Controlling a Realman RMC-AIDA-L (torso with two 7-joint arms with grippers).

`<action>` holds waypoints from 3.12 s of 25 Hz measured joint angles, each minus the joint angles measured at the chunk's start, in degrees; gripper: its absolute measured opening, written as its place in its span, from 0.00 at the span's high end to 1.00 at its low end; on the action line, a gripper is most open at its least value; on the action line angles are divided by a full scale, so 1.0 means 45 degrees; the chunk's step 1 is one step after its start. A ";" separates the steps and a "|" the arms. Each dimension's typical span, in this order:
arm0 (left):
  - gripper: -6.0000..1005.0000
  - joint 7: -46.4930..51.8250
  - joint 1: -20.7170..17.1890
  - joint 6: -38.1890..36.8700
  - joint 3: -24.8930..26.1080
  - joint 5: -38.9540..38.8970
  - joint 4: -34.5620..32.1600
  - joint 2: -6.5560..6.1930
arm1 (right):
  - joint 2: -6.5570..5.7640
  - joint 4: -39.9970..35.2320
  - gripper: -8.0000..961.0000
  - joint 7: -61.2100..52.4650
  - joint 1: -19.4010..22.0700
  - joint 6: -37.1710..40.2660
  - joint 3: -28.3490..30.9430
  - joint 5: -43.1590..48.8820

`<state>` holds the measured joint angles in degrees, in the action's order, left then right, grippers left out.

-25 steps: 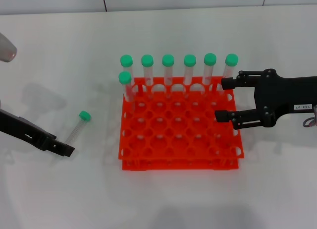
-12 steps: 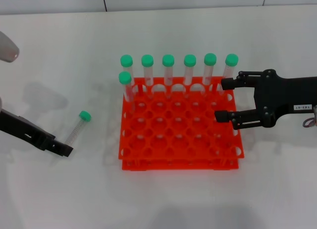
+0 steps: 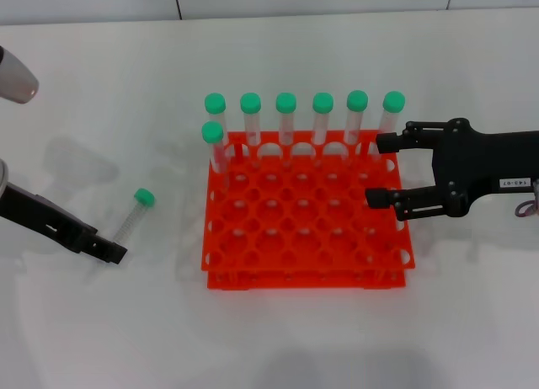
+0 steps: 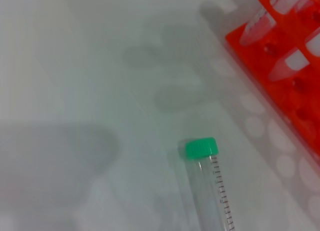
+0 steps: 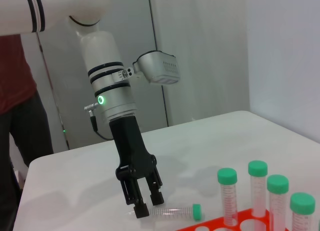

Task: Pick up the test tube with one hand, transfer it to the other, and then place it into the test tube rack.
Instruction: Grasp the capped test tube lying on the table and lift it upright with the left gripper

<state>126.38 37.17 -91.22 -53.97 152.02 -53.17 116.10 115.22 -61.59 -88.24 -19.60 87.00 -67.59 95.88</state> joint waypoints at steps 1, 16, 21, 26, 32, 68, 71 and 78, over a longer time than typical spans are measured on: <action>0.35 0.0000 0.0012 0.0000 0.0001 0.0002 -0.0001 0.0001 | 0.0001 -0.0001 0.16 0.0000 0.0007 -0.0003 0.0000 0.0000; 0.50 0.0001 0.0060 -0.0002 -0.0031 0.0023 0.0019 0.0000 | 0.0000 -0.0004 0.16 0.0000 -0.0009 -0.0019 0.0000 0.0002; 0.51 0.0000 0.0060 0.0000 -0.0129 0.0026 0.0019 0.0000 | 0.0000 -0.0004 0.16 0.0000 -0.0012 -0.0018 0.0000 0.0002; 0.51 0.0000 0.0060 0.0009 -0.0150 0.0026 0.0036 0.0000 | 0.0001 -0.0005 0.16 0.0001 0.0015 -0.0017 0.0000 0.0002; 0.53 0.0001 0.0060 -0.0001 -0.0175 0.0026 0.0038 0.0000 | 0.0001 -0.0005 0.16 0.0000 0.0013 -0.0017 0.0000 0.0002; 0.69 0.0001 0.0119 -0.0120 -0.0352 0.0180 0.0160 -0.0012 | 0.0000 0.0017 0.16 0.0020 0.0019 -0.0039 0.0001 0.0002; 0.70 0.0002 0.0118 -0.0115 -0.0325 0.0183 0.0167 -0.0021 | 0.0000 0.0017 0.16 0.0020 0.0009 -0.0038 0.0001 0.0002; 0.76 0.0034 0.0118 -0.0065 -0.0272 0.0183 0.0175 -0.0056 | 0.0000 0.0017 0.16 0.0020 0.0024 -0.0037 0.0000 0.0002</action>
<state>126.54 37.70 -91.52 -55.19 152.85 -52.38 115.85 115.22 -61.52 -88.15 -19.50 86.84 -67.59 95.89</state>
